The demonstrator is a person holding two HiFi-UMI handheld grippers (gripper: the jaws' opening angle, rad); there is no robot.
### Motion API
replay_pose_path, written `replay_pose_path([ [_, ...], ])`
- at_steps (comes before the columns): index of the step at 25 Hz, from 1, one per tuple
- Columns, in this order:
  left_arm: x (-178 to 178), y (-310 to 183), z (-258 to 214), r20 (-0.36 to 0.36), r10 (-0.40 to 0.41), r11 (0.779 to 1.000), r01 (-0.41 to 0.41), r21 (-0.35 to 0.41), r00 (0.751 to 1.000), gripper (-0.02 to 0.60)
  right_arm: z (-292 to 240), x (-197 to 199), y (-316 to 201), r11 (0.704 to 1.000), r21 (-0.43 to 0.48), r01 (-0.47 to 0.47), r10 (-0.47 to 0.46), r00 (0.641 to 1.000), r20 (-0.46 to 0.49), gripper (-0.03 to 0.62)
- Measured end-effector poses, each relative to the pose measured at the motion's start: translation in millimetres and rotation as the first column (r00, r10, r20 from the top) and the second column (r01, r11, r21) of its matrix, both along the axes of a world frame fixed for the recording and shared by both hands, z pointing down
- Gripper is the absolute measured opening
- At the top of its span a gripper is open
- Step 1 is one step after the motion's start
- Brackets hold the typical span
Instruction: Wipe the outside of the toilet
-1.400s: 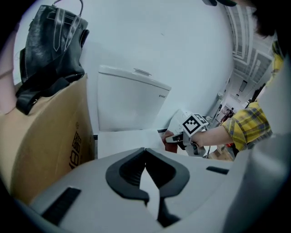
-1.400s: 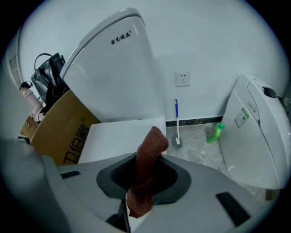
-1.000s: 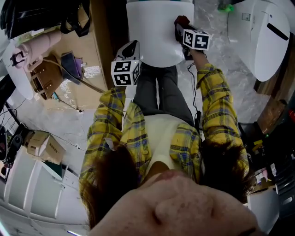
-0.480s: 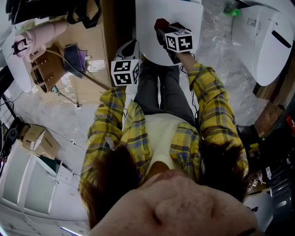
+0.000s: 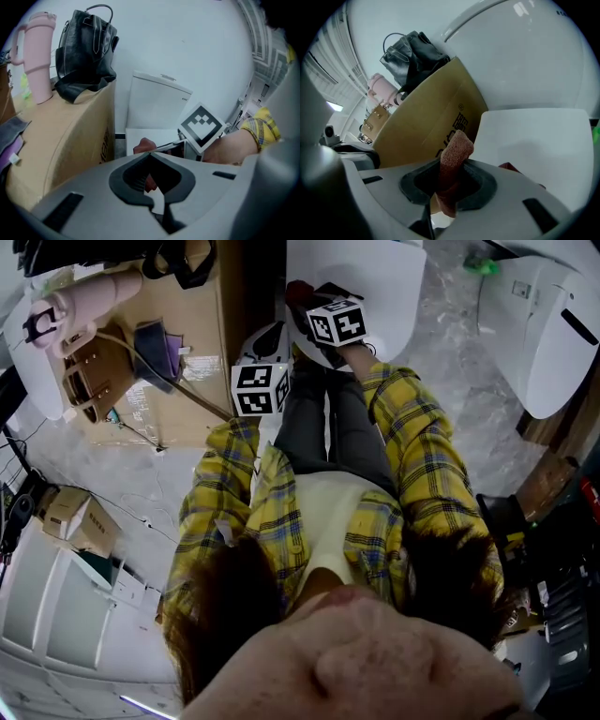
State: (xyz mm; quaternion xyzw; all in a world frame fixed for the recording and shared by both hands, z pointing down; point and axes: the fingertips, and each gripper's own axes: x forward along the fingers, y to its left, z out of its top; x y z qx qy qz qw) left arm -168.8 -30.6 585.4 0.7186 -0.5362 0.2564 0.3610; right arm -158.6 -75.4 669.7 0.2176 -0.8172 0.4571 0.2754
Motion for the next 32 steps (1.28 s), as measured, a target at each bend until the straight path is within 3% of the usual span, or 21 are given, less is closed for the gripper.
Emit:
replay_pose_path([
  [11,11.9,10.1,14.1,-0.002,0.035,0.999,-0.035,-0.031,0.999,0.009,72.7,52.8,-8.5,0.998,-0.043,-0.055,0.043,0.972,-0.23,0.095],
  [32,73.2,-1.1,12.2,-0.01,0.159,0.987,-0.159,-0.018,0.987,0.009,81.6,224.0,-9.1,0.968,0.002,-0.251,0.235,0.902,-0.362,0.095],
])
